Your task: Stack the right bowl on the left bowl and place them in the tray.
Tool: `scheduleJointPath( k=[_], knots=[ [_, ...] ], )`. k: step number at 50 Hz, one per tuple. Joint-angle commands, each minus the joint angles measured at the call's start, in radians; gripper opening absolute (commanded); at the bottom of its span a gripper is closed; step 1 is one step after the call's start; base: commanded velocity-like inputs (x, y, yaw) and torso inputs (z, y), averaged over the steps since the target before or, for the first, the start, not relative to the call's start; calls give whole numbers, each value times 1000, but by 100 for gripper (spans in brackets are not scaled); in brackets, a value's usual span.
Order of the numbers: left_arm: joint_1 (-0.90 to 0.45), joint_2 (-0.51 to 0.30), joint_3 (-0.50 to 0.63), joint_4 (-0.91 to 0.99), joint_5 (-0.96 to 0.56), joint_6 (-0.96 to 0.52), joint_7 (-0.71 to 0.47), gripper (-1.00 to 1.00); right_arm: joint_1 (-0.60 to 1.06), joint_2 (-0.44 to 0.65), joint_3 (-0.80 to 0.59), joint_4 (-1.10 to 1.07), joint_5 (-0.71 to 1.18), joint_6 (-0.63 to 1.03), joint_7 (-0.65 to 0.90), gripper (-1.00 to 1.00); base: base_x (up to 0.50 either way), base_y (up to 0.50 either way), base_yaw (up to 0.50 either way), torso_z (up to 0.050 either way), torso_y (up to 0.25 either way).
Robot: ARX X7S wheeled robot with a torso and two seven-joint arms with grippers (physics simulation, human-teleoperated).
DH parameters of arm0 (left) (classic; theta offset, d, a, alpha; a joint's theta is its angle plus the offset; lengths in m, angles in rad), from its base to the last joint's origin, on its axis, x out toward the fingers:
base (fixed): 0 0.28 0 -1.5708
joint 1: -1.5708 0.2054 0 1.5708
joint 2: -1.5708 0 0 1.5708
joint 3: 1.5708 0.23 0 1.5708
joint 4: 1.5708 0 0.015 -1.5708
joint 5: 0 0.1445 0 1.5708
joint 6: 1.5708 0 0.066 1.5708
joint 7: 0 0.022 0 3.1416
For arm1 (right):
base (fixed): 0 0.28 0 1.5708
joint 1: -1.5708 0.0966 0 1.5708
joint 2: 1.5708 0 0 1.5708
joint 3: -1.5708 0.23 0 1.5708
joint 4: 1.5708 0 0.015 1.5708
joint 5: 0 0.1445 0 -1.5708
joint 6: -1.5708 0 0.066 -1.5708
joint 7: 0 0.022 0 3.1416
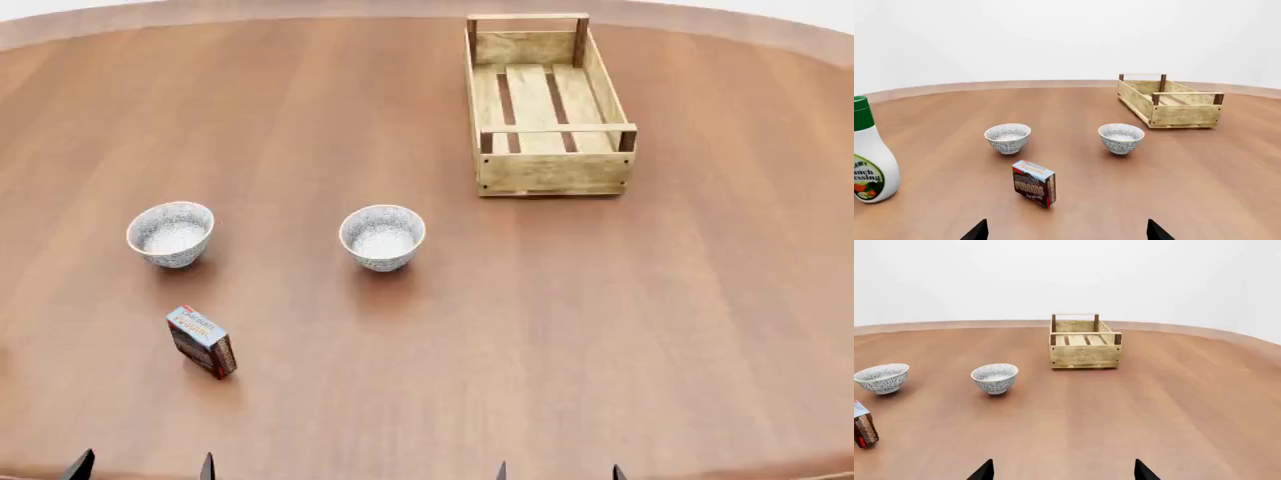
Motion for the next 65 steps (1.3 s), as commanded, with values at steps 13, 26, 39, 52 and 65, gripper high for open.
scheduleJointPath(
  k=[13, 26, 39, 52, 65],
  knots=[
    [-3, -51, 46, -28, -42, 12, -62, 100, 1, 48, -58, -4, 47, 11, 61, 100, 0, 0, 0, 0, 0],
    [0, -37, 23, -17, 7, -28, -47, 100, -1, 30, -36, -5, 30, 16, 42, 100, 0, 0, 0, 0, 0],
    [3, -56, 41, -4, -48, -42, -61, 100, -3, 57, -67, -4, 58, 10, 74, 100, 0, 0, 0, 0, 0],
    [1, -74, 57, 1, -82, -44, -72, 100, -2, 75, -88, -10, 77, 14, 95, 100, 0, 0, 0, 45, 0],
    [2, -88, 71, 9, -101, -47, -88, 100, 1, 88, -104, -6, 90, 10, 112, 100, 0, 0, 0, 50, 0]
  ],
)
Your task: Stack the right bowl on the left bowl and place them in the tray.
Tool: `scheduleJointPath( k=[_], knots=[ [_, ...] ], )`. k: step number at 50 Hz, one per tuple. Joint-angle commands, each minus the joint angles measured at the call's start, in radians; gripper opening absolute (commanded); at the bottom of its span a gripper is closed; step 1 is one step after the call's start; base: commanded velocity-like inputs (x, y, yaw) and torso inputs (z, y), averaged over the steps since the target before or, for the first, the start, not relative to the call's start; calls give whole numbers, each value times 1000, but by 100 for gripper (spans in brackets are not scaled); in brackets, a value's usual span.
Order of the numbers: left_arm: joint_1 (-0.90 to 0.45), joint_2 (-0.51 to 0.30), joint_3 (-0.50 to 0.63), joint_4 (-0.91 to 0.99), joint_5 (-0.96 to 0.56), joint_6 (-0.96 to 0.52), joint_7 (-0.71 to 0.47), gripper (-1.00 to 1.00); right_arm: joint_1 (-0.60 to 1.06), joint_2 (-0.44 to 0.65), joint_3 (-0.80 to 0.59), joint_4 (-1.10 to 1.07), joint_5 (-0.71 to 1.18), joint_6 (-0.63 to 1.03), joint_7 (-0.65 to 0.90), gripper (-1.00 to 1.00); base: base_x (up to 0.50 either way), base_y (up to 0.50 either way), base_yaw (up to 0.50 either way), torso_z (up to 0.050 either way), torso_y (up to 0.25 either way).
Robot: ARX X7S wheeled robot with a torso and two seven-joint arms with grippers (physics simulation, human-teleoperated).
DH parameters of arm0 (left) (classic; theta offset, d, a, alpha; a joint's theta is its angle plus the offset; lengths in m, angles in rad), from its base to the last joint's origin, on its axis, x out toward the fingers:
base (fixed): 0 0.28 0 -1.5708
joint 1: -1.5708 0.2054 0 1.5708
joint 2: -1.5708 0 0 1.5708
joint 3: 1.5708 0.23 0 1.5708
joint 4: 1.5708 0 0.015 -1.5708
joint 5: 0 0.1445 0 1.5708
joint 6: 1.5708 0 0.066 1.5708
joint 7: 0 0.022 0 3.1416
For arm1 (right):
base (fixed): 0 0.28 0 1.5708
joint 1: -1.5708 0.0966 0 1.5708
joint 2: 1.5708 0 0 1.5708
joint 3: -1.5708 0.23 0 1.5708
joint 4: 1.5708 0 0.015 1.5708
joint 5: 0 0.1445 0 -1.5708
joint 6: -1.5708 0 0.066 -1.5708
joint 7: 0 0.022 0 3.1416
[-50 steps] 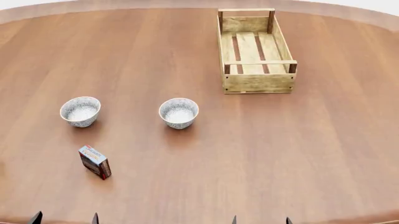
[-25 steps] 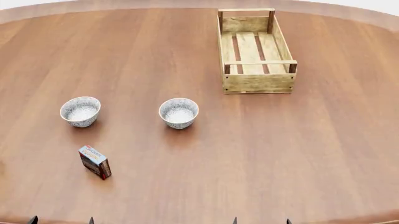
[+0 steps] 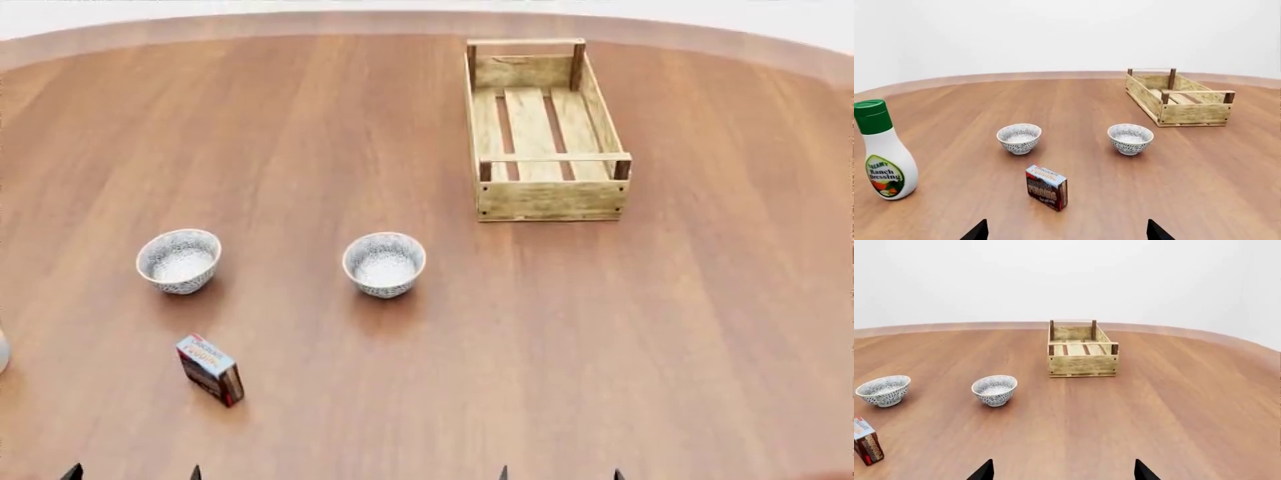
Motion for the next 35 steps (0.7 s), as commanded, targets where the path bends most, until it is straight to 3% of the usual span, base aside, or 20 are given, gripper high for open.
scheduleJointPath(
  k=[1, 19, 27, 35],
  knots=[
    [0, 9, -4, 14, -9, -4, 12, 100, 2, -6, 7, 4, -4, -8, -7, 100, 0, 0, 0, 50, 0],
    [-4, -13, 18, 22, -17, -8, -21, 100, 5, 17, -12, -13, 18, 0, 17, 100, 0, 0, 0, 50, 0],
    [56, -35, -13, 223, 33, 145, -86, 100, -40, 26, 17, -205, -63, -167, 109, 100, 0, 0, 0, 0, 0],
    [115, -65, -8, 373, 191, 259, -148, 100, -84, 41, 22, -346, -66, -244, 126, 100, 0, 0, 0, 0, 0]
  ],
)
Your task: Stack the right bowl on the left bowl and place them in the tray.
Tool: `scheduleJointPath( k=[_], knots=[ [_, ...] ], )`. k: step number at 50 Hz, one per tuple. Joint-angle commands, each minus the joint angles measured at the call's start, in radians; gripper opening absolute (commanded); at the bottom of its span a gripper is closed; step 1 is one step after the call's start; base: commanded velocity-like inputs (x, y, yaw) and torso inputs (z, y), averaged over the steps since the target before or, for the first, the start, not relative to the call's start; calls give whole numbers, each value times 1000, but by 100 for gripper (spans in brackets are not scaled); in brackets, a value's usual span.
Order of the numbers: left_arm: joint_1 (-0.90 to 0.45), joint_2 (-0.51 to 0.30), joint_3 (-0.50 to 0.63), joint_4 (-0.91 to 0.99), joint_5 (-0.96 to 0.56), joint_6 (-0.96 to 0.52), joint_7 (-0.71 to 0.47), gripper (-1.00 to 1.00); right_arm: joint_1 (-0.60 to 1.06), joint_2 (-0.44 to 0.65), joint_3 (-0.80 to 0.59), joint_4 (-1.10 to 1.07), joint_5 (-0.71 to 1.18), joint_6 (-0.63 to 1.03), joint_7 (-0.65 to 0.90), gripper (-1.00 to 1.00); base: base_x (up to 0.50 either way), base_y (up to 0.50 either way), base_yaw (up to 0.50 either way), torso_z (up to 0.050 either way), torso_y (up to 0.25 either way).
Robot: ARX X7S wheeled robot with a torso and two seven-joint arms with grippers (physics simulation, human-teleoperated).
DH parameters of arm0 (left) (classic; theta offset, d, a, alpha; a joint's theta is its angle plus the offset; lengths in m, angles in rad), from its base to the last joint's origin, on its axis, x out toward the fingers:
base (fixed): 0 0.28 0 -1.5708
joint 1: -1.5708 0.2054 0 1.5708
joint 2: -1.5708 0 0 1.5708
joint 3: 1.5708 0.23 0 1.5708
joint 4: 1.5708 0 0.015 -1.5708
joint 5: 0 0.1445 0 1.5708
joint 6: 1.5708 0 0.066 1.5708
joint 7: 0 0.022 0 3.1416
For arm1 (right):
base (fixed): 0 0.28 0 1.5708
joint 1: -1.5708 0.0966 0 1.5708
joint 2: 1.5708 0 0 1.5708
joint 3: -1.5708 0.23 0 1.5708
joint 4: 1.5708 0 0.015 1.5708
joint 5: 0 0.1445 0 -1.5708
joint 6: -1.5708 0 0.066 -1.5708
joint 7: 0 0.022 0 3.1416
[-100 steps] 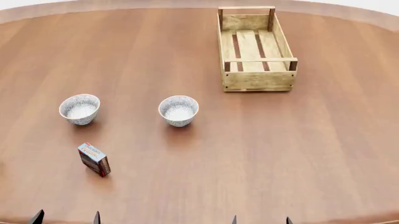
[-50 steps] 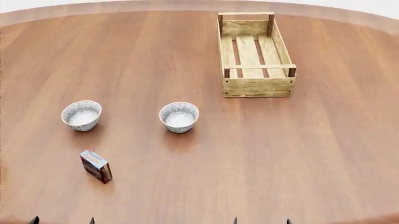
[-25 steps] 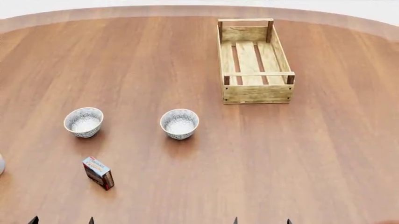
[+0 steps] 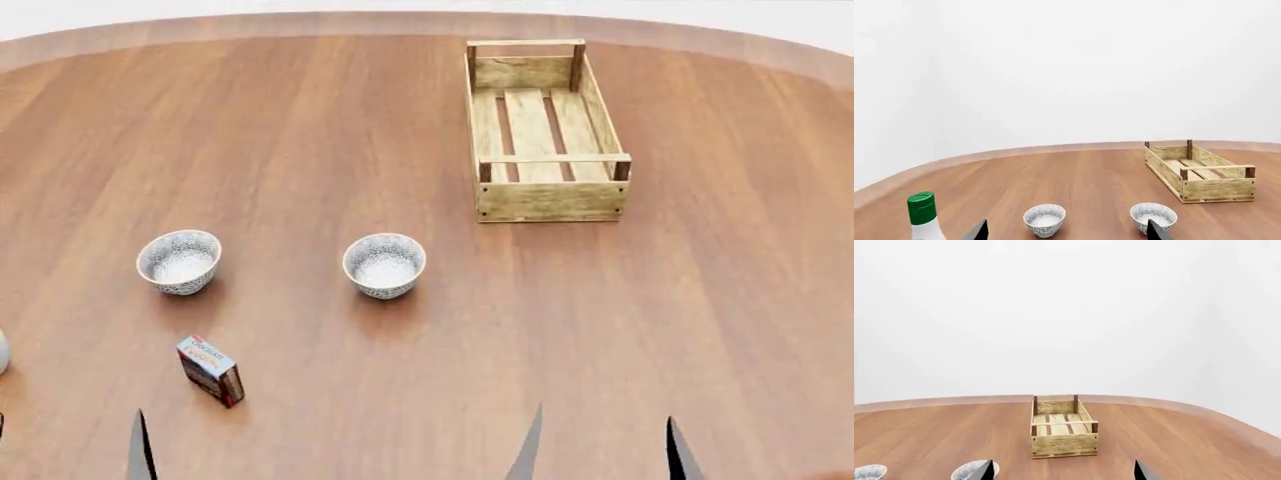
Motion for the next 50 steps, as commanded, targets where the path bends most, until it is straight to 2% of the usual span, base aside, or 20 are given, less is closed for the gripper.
scheduleJointPath(
  k=[1, 23, 50],
  knots=[
    [65, -12, -19, 189, 150, 140, -48, 100, -50, 0, 30, -176, -56, -108, 27, 100, 0, 0, 0, 0, 0],
    [95, -27, -19, 254, 146, 196, -86, 100, -74, 19, 8, -201, -99, -202, 65, 100, 0, -34, 0, 0, 0],
    [127, -47, -5, 297, 137, 189, -104, 100, -98, 42, -10, -246, -69, -180, 83, 100, 0, -500, 0, 0, 0]
  ],
)
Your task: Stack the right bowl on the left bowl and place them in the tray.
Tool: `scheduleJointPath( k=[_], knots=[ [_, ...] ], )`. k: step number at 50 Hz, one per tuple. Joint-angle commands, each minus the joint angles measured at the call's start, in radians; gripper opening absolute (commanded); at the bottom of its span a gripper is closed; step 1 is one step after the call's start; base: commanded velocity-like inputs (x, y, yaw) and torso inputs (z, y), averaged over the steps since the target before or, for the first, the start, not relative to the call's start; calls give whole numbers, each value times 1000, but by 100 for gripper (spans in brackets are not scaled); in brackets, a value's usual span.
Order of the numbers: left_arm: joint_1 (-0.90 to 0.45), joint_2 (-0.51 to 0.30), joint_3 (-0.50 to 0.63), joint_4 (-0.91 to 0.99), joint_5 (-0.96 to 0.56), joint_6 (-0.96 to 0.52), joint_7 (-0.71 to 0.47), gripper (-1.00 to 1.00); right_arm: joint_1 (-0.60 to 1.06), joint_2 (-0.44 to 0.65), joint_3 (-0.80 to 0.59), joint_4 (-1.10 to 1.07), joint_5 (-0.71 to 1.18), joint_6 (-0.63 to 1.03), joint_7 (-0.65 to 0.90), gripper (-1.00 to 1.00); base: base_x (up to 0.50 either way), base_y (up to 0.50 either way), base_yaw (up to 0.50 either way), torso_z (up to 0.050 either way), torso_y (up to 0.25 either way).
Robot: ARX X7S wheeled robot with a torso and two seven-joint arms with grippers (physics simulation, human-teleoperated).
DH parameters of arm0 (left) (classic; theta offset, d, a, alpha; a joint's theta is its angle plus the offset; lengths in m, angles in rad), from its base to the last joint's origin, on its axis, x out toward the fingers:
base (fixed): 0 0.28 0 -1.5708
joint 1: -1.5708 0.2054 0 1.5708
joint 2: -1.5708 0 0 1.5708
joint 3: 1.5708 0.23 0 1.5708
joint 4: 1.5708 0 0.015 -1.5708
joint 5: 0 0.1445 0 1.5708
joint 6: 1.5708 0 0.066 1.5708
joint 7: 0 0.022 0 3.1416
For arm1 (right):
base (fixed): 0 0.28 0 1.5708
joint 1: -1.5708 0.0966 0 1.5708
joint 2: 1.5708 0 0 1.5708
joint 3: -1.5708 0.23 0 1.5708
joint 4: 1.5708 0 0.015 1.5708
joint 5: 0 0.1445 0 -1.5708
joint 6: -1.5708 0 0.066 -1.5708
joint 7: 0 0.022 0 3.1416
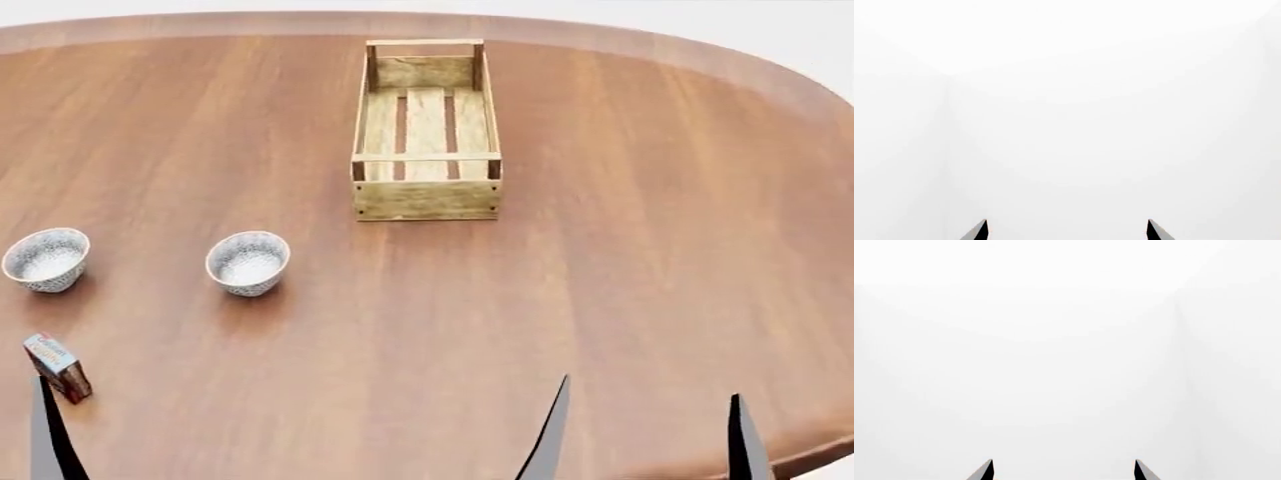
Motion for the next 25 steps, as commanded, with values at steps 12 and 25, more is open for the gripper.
scheduleJointPath(
  k=[12, 25],
  knots=[
    [17, 6, -8, 32, 4, -6, 10, 100, -10, -5, 2, -28, -57, 35, 5, 100, 0, -448, 0, 0, 0],
    [13, -1, 2, 21, 1, -6, 3, 100, -2, 7, -36, -44, -126, 63, 5, 100, 275, 120, 0, 0, 0]
  ],
)
